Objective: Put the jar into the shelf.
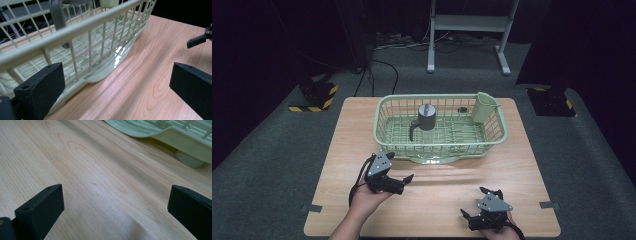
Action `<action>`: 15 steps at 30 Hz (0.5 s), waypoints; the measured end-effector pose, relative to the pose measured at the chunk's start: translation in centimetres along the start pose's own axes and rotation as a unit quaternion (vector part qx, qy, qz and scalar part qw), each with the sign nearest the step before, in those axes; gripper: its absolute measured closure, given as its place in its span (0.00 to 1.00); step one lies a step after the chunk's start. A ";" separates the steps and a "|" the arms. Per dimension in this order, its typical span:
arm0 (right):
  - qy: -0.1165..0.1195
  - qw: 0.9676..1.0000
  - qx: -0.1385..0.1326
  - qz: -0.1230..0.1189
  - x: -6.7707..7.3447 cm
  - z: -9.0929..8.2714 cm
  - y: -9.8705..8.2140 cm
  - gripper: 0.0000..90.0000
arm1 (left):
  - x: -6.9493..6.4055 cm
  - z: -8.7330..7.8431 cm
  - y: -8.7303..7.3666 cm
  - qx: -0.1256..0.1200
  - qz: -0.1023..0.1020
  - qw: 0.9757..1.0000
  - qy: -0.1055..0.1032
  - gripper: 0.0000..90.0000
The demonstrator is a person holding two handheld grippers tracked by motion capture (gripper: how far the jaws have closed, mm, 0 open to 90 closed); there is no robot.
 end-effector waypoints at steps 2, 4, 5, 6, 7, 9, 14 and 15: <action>0.000 1.000 0.000 -0.001 0.0 0.0 0.0 0.00 | -0.2 -0.2 -0.8 0.004 -0.002 1.000 0.002 0.00; 0.000 1.000 0.001 -0.002 0.0 0.0 0.0 0.00 | -0.3 -0.4 -1.6 0.009 -0.003 1.000 0.004 0.00; -0.001 1.000 0.001 -0.002 0.0 0.0 0.0 0.00 | -0.4 -0.6 -2.1 0.010 -0.006 1.000 0.004 0.00; -0.001 1.000 0.001 -0.002 0.0 0.0 0.0 0.00 | -0.4 -0.7 -2.4 0.012 -0.007 1.000 0.005 0.00; -0.001 1.000 0.001 -0.002 0.0 0.0 0.0 0.00 | -0.4 -0.8 -2.7 0.015 -0.009 1.000 0.006 0.00; -0.001 1.000 0.001 -0.002 0.0 0.0 0.0 0.00 | -0.5 -1.0 -3.4 0.021 -0.010 1.000 0.008 0.00; -0.002 1.000 0.003 -0.003 0.0 0.1 0.0 0.00 | -0.4 -1.9 -5.0 0.030 -0.020 0.999 0.015 0.00; -0.003 1.000 0.003 -0.003 0.1 0.1 0.0 0.00 | -0.4 -2.1 -5.3 0.033 -0.021 0.999 0.016 0.00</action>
Point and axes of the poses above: each handheld gripper's, and its own axes: z roughly forward along the jaws, y roughly out of its top, x roughly to its left, the point moved 5 cm from there along z, roughly forward along the jaws, and after that the axes turned 14 degrees about -x, right-handed, at the moved point
